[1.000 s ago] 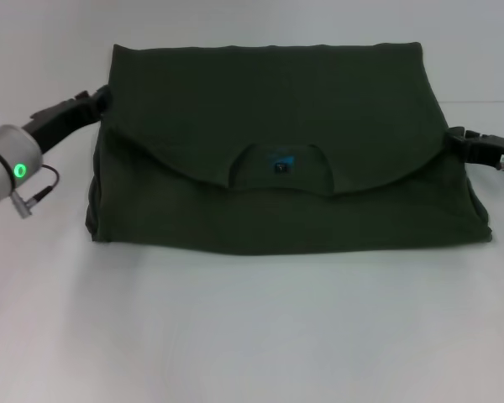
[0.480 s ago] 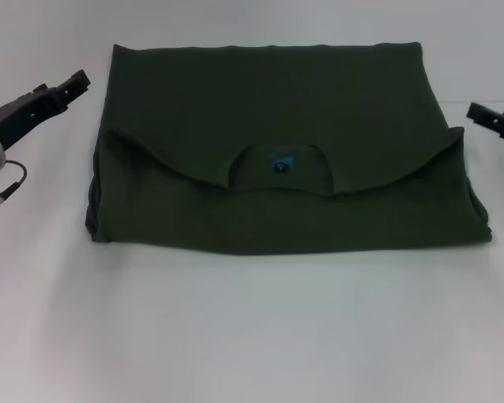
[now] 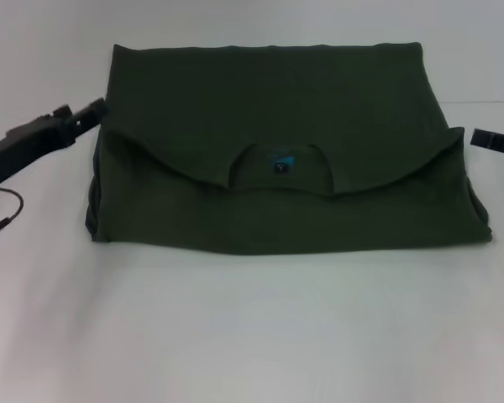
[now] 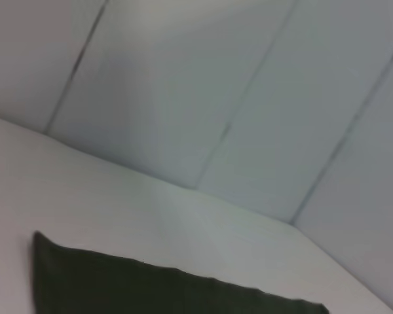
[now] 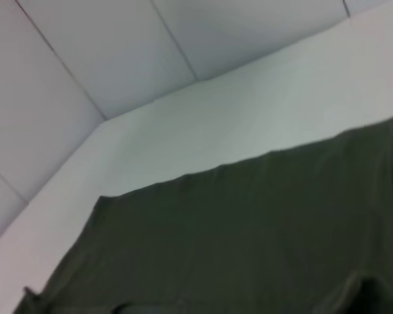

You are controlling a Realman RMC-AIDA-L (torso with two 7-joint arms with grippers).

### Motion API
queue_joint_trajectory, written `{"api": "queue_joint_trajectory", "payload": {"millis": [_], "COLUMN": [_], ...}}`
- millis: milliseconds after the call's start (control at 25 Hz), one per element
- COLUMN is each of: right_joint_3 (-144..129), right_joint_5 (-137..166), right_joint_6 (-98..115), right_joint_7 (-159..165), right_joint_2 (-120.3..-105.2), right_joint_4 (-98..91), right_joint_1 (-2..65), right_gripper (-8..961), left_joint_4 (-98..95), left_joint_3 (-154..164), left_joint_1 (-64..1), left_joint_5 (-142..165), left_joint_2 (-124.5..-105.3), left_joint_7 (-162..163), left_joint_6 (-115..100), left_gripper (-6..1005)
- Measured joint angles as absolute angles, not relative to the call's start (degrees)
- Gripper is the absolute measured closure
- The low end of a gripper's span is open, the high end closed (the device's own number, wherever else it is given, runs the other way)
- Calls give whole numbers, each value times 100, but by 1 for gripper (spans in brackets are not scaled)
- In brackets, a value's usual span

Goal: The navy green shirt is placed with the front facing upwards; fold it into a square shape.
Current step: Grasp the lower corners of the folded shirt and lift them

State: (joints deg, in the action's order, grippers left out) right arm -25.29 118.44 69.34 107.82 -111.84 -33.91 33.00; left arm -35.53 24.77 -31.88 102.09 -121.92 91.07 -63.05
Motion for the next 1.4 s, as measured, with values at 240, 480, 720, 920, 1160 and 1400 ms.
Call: {"api": "queue_joint_trajectory", "payload": {"millis": [240,480,720,920,1160,1400], "right_joint_3": [-2570,-2490,-2468,-2462,-2458,-2450], "right_joint_5": [11858,11831,11826,11822,11820,11820], "right_joint_6": [7517,7532,7486,7477,7475,7404], "right_joint_7": [11319,11420,11426,11435,11470,11470], "right_joint_2": [-11004,-10991,-11019,-11047,-11106,-11136], "right_joint_4": [-3378,-3353,-3342,-3331,-3320,-3320], "right_joint_1": [3083,2962,2952,2937,2914,2890], "right_gripper": [199,204,203,203,204,203], "left_joint_4": [-3892,-4156,-4183,-4095,-3985,-3860], "left_joint_3": [2796,2924,2919,2929,3135,3529], "left_joint_1": [-2699,-2330,-2130,-2136,-2245,-2356], "left_joint_5": [10310,10840,11158,11262,11379,11431], "left_joint_2": [-12294,-12381,-12410,-12420,-12417,-12420], "left_joint_7": [9082,8734,8106,7641,7485,7482], "left_joint_6": [-6516,-6721,-6980,-6907,-6440,-5875], "left_gripper": [217,211,213,215,221,218]}}
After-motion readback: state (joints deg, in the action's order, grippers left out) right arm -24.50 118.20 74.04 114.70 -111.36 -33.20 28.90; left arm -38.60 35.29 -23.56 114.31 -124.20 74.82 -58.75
